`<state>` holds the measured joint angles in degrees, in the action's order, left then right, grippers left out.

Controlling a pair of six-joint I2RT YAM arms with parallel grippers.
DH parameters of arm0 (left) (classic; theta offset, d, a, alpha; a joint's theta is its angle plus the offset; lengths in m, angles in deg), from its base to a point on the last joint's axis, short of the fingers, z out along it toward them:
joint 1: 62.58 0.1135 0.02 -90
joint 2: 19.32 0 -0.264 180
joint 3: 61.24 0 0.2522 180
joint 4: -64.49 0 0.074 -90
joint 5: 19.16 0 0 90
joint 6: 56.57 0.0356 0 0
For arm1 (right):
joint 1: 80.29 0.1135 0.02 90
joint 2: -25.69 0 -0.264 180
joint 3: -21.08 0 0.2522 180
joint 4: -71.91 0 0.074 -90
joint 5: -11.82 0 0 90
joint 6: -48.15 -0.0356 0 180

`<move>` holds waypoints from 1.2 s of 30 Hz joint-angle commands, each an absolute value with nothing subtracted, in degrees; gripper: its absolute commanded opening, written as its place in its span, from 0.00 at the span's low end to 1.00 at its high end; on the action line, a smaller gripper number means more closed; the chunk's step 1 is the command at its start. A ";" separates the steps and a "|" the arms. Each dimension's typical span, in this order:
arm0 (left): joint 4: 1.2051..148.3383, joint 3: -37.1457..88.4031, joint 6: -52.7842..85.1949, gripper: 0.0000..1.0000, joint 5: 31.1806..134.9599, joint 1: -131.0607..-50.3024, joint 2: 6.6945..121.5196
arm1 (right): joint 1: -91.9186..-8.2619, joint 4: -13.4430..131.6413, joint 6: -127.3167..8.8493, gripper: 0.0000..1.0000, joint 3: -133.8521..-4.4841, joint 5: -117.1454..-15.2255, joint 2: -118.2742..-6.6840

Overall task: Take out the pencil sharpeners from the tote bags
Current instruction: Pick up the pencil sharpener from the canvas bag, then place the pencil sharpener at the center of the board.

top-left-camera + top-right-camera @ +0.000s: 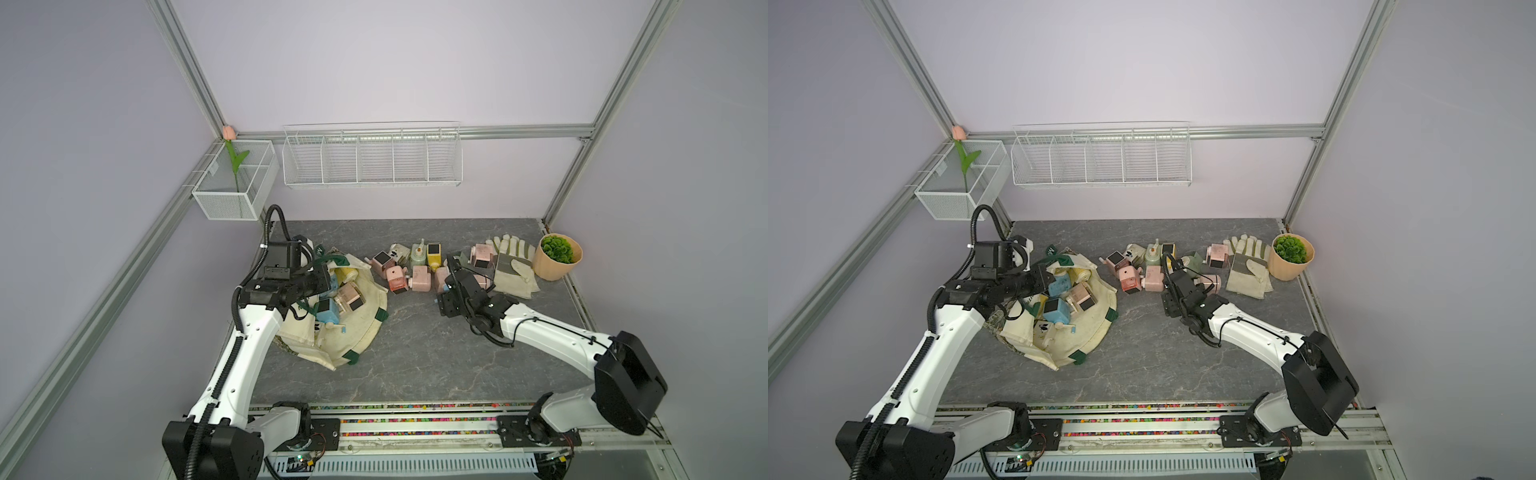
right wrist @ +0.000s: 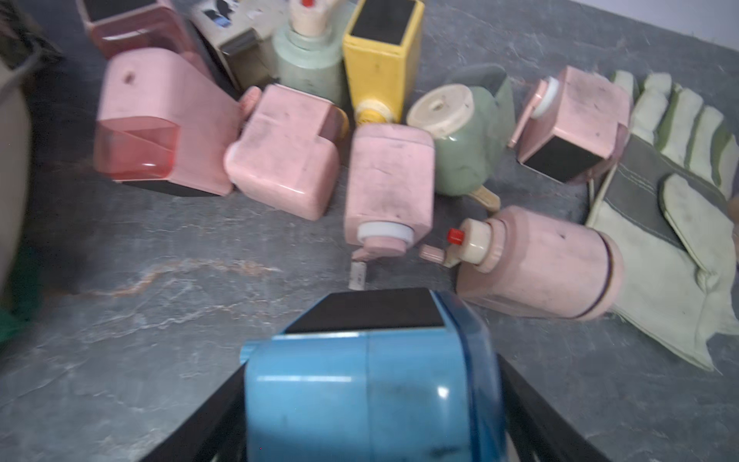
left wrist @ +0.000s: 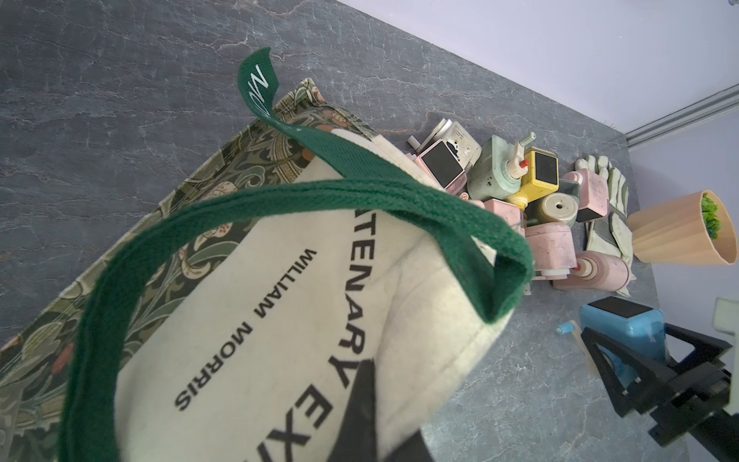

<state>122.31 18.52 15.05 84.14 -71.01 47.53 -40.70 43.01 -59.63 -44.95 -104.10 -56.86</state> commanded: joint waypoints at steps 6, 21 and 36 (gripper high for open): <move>122.44 18.62 14.27 0.00 85.18 -71.28 46.03 | -45.52 43.75 -64.16 0.63 -40.76 -103.51 -55.75; 122.55 18.73 14.31 0.00 85.14 -71.28 46.50 | -53.57 46.35 -65.32 0.65 -38.47 -102.35 -59.53; 122.55 18.66 14.27 0.00 85.16 -71.28 46.68 | -59.99 51.55 -65.32 0.68 -42.33 -99.82 -68.46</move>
